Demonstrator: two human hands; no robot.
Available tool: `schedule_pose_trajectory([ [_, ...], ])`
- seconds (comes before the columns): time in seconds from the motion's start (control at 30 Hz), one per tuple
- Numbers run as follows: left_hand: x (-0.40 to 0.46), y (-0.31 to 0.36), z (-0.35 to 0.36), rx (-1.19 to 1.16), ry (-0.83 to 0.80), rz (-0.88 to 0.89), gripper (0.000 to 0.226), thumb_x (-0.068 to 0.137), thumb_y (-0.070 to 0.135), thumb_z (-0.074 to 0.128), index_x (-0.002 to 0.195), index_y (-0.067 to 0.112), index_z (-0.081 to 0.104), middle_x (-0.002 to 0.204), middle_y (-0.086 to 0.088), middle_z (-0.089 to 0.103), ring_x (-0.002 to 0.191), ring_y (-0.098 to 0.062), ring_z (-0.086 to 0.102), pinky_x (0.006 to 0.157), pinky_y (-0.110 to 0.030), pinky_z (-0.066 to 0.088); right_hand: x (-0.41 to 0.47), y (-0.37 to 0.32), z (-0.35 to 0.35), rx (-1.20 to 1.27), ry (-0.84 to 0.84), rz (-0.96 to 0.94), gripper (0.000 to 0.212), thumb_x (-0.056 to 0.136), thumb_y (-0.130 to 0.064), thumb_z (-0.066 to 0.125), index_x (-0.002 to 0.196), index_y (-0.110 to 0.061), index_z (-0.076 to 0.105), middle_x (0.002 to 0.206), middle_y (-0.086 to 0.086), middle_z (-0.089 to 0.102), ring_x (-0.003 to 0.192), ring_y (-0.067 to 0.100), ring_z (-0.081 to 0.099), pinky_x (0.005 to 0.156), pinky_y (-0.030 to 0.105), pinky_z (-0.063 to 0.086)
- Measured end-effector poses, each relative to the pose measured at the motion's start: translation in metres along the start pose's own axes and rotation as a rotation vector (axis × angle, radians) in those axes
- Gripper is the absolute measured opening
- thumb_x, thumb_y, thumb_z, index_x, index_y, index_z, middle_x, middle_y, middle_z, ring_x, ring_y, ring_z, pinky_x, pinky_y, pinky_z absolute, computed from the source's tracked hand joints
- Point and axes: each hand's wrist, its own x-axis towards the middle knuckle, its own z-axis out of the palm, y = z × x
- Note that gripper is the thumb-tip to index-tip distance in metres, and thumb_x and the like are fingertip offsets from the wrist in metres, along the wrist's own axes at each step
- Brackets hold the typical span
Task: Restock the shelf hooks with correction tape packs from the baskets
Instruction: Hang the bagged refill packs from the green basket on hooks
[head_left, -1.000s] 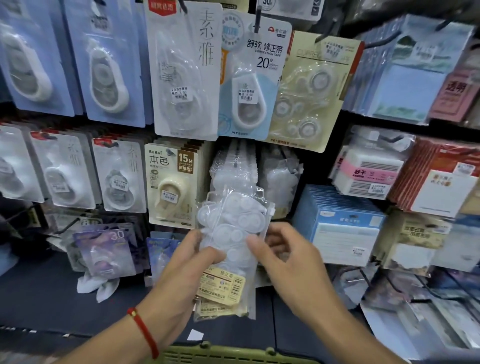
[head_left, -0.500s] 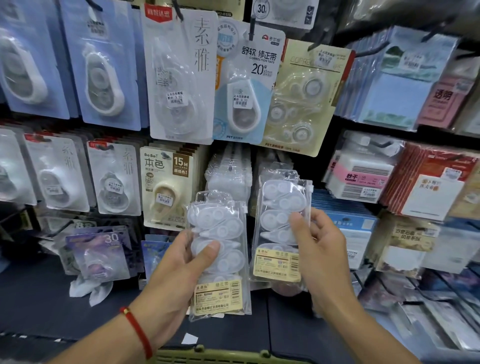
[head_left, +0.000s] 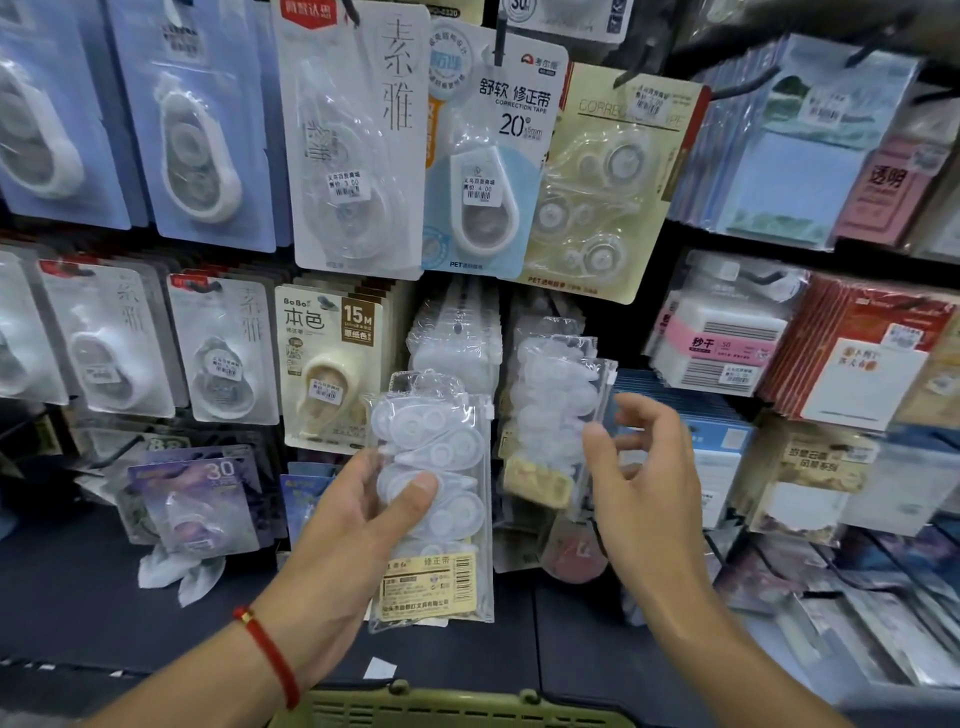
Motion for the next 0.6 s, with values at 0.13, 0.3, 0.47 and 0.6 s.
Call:
schedule_pose_trajectory([
  [0.13, -0.003, 0.0, 0.002, 0.029, -0.028, 0.019, 0.059, 0.076, 0.028, 0.081, 0.132, 0.02, 0.062, 0.123, -0.008, 0.077, 0.112, -0.03, 0.075, 0.095, -0.047, 0.061, -0.016, -0.002, 0.012, -0.037, -0.385, -0.062, 0.016, 0.1, -0.046, 0.064, 0.104, -0.033, 0.071, 0.103, -0.012, 0.071, 0.093, 0.003, 0.066, 0.078, 0.02, 0.053],
  [0.3, -0.004, -0.001, 0.004, 0.049, -0.021, 0.042, 0.064, 0.071, 0.028, 0.085, 0.13, 0.017, 0.062, 0.12, -0.01, 0.078, 0.107, -0.031, 0.077, 0.082, -0.036, 0.065, -0.029, 0.001, 0.021, 0.005, -0.577, -0.067, 0.044, 0.106, -0.053, 0.049, 0.088, -0.018, 0.069, 0.086, 0.003, 0.07, 0.077, 0.014, 0.062, 0.075, 0.045, 0.053],
  [0.47, -0.005, 0.005, 0.004, 0.076, 0.008, 0.052, 0.063, 0.072, 0.033, 0.083, 0.131, 0.023, 0.063, 0.124, -0.002, 0.077, 0.117, -0.024, 0.073, 0.102, -0.045, 0.057, -0.025, -0.004, 0.02, 0.134, -0.387, -0.022, 0.038, 0.099, -0.06, 0.05, 0.087, -0.027, 0.064, 0.081, 0.002, 0.07, 0.073, 0.014, 0.066, 0.067, 0.038, 0.055],
  [0.6, -0.004, 0.007, 0.004, 0.098, 0.067, 0.034, 0.057, 0.07, 0.03, 0.08, 0.126, 0.025, 0.066, 0.119, -0.002, 0.079, 0.117, -0.025, 0.072, 0.113, -0.056, 0.047, -0.013, -0.006, 0.009, 0.222, -0.114, 0.082, 0.054, 0.093, -0.069, 0.044, 0.091, -0.017, 0.057, 0.097, 0.029, 0.059, 0.078, 0.038, 0.06, 0.077, 0.062, 0.053],
])
